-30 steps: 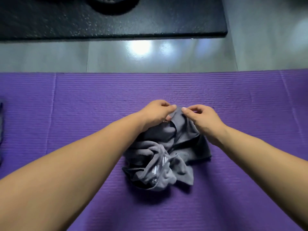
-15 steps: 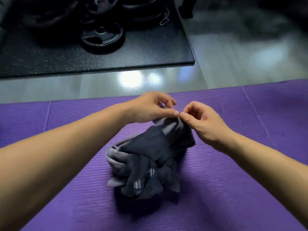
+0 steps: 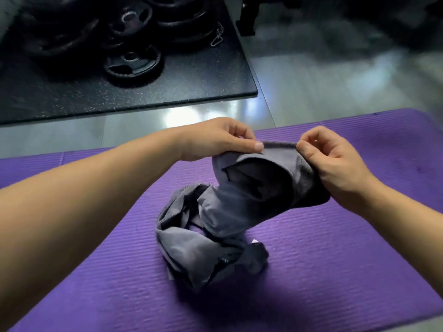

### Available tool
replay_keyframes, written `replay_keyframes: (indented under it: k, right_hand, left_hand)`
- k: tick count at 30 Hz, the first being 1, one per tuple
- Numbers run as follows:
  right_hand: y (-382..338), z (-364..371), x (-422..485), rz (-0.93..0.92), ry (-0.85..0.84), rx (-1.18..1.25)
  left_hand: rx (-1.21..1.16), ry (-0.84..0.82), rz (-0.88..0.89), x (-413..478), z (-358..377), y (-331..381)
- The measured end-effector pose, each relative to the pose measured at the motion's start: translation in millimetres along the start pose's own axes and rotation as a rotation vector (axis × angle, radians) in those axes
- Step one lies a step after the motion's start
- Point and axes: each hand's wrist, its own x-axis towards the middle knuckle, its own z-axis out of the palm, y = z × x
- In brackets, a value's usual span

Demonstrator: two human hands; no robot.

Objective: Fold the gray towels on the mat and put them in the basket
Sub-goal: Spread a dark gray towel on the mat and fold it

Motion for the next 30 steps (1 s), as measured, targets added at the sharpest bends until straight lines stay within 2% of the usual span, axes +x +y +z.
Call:
replay_keyframes:
  k: [3, 5, 10, 13, 17, 21, 22, 24, 27, 30]
  right_hand:
    - [11.1, -25.9, -7.6, 0.022, 0.000, -0.024]
    - [19.3, -45.2, -12.7, 0.047, -0.020, -0.040]
    - [42.3, -93.3, -26.0, 0.138, -0.017, -0.137]
    - [55.7, -110.0, -30.7, 0.208, -0.093, -0.157]
    - [62.2, -97.2, -17.4, 0.159, -0.107, -0.044]
    - [66.1, -80.3, -0.8, 0.165, -0.228, 0.007]
    - [67.5, -81.5, -0.1, 0.175, -0.253, 0.023]
    - [72.2, -88.7, -1.3, 0.175, -0.252, 0.100]
    - [78.1, -110.8, -3.8, 0.157, -0.135, 0.235]
    - [84.8, -143.6, -7.3, 0.155, -0.024, 0.250]
  left_hand:
    - [0.049, -0.150, -0.155, 2.8, 2.1, -8.3]
    - [0.079, -0.187, -0.215, 10.2, 8.7, -11.3]
    - [-0.067, -0.088, -0.200, 48.0, 32.8, -13.7]
    - [-0.161, -0.002, -0.171, 76.5, 58.3, -10.0]
    - [-0.123, -0.020, -0.141, 104.8, 95.9, 4.0]
    - [-0.049, 0.007, -0.182, 114.0, 99.2, 8.2]
    - [-0.039, -0.018, -0.230, 113.2, 91.0, 6.8]
    - [-0.059, -0.173, -0.336, 109.5, 71.3, 1.1]
    - [-0.007, -0.403, -0.447, 107.8, 48.3, -8.7]
    - [0.040, -0.395, -0.473, 112.8, 37.2, -14.8]
